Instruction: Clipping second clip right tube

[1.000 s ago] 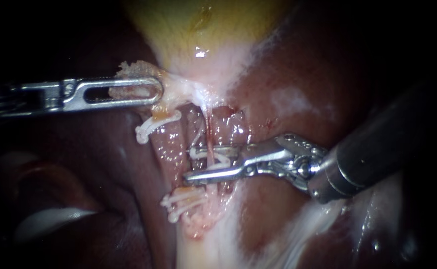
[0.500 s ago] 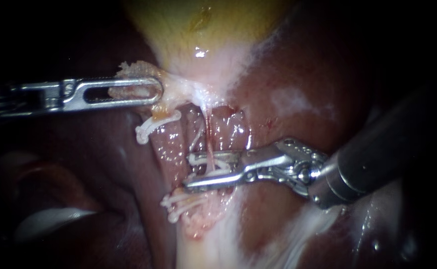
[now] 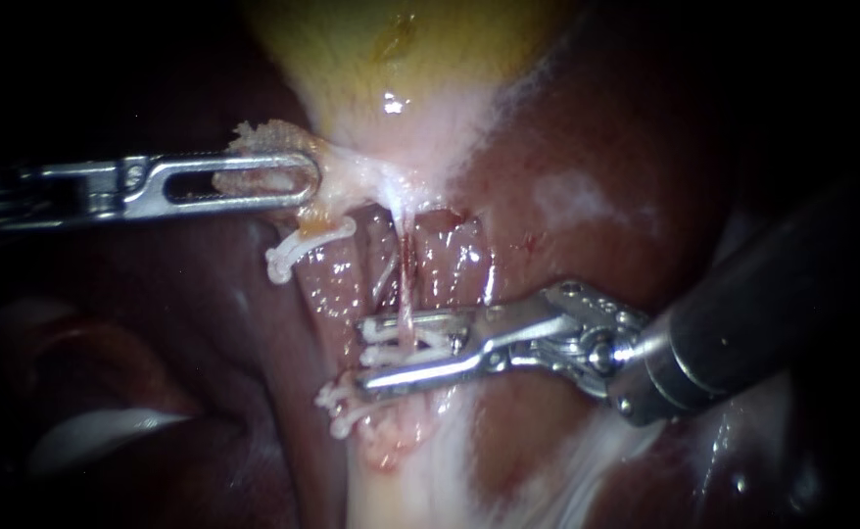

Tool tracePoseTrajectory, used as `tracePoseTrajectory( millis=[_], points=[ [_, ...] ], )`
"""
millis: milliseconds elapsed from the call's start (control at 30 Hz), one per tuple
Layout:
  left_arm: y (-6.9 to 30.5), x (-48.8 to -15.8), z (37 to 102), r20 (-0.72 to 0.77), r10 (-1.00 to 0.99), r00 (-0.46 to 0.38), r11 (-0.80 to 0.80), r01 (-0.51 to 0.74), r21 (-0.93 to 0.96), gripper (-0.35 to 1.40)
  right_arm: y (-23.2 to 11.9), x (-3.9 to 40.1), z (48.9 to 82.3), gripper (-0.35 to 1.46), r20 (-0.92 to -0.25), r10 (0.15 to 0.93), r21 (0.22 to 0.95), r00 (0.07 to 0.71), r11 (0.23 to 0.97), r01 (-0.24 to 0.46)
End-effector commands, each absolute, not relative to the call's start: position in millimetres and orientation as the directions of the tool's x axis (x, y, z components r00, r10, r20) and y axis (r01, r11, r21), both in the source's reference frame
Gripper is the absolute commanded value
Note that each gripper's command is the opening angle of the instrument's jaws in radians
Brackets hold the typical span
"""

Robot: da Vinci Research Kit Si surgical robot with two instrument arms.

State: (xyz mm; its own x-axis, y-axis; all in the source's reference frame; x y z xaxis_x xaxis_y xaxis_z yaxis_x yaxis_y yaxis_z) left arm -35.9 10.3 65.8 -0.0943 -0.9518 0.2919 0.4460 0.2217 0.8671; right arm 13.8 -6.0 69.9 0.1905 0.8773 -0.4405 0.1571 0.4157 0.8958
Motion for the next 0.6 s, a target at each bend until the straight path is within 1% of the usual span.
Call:
tracePoseTrajectory(
  millis=[33,467,600],
  points=[
    [10.3,-35.9,65.8,0.292,-0.952,-0.094,0.222,0.446,0.867,-0.35,-6.0,13.8,69.9,0.45,-0.441,0.877,0.896,0.191,0.416,0.158],
    [10.3,-35.9,65.8,0.292,-0.952,-0.094,0.222,0.446,0.867,-0.35,-6.0,13.8,69.9,0.45,-0.441,0.877,0.896,0.191,0.416,0.158],
    [10.3,-35.9,65.8,0.292,-0.952,-0.094,0.222,0.446,0.867,-0.35,-6.0,13.8,69.9,0.41,-0.441,0.877,0.896,0.191,0.416,0.159]
  ],
)
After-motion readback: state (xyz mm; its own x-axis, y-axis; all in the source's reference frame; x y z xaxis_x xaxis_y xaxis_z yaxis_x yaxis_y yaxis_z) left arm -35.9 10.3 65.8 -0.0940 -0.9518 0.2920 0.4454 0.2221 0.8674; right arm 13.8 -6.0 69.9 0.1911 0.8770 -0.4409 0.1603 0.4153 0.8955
